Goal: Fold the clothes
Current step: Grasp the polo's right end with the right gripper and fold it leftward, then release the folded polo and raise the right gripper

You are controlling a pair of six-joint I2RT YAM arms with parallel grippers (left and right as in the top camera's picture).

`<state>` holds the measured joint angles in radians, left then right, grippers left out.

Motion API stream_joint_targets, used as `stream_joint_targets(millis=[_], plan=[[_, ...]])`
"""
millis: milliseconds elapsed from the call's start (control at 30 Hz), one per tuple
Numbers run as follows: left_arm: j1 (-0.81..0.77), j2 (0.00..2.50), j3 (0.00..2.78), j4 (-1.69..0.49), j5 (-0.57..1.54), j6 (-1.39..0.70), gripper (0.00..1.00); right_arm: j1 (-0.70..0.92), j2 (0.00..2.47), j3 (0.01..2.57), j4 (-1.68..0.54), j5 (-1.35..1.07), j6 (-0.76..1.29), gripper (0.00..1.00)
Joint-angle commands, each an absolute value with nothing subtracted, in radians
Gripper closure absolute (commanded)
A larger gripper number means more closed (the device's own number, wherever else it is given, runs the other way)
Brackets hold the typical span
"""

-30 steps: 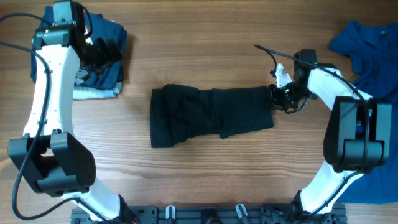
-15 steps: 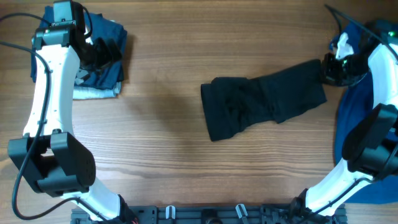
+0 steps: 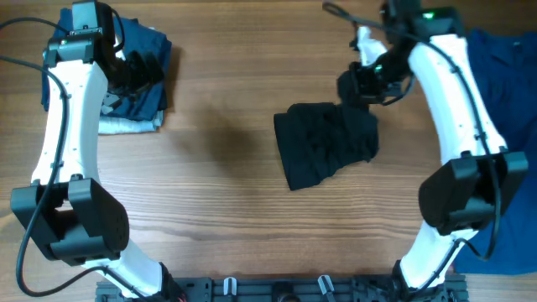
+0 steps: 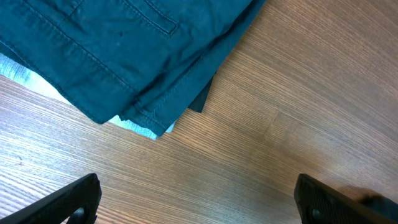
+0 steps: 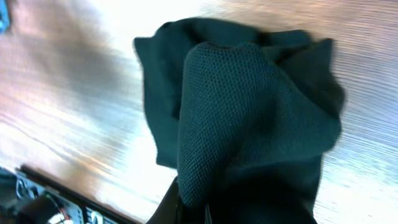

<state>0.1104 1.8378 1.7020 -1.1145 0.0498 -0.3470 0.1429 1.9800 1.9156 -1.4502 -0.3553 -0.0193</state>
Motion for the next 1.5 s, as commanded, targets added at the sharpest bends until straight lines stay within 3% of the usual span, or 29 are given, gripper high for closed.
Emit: stream_joint_targets(millis=[0,367,433,533,667,733,767,800,833,1033,1367,1467], plan=[[0.116,1.817,1.713,-1.112,0.043,-0.345,0.0,0.234,1.98,1.934,-1.449,-0.32,-0.001,0.94],[0.116,1.817,1.713,-1.112,0.043,-0.345,0.0,0.458,2.026,1.685,-1.194,-0.313,-0.023,0.9],[0.116,1.817,1.713,-1.112,0.043,-0.346,0.0,0.469,2.026,1.667,-1.136,-0.314,-0.015,0.75],[0.116,1.817,1.713,-1.112,0.043,-0.345,0.0,0.46,2.02,1.682,-1.093,-0.373,-0.055,0.62],[0.116,1.817,1.713,-1.112,0.043,-0.345,0.0,0.363,1.957,1.737,-1.114,-0.375,-0.043,0.59],[0.116,1.817,1.713,-1.112,0.043,-0.345,0.0,0.277,1.92,1.736,-1.116,-0.41,-0.016,0.66],[0.116,1.817,1.713,-1.112,0.043,-0.345,0.0,0.237,1.921,1.735,-1.121,-0.455,-0.019,0.85],[0.116,1.817,1.713,-1.112,0.043,-0.345,0.0,0.203,1.924,1.72,-1.119,-0.485,-0.023,0.94],[0.116,1.817,1.713,-1.112,0.043,-0.345,0.0,0.176,1.924,1.696,-1.109,-0.493,-0.027,0.96],[0.116,1.817,1.713,-1.112,0.043,-0.345,0.0,0.098,1.924,1.511,-0.987,-0.509,-0.08,0.96],[0.116,1.817,1.713,-1.112,0.043,-0.345,0.0,0.054,1.937,1.182,-0.444,-0.518,-0.063,0.96],[0.116,1.817,1.713,-1.112,0.043,-0.345,0.01,0.055,1.991,1.163,-0.38,-0.438,-0.041,0.96]])
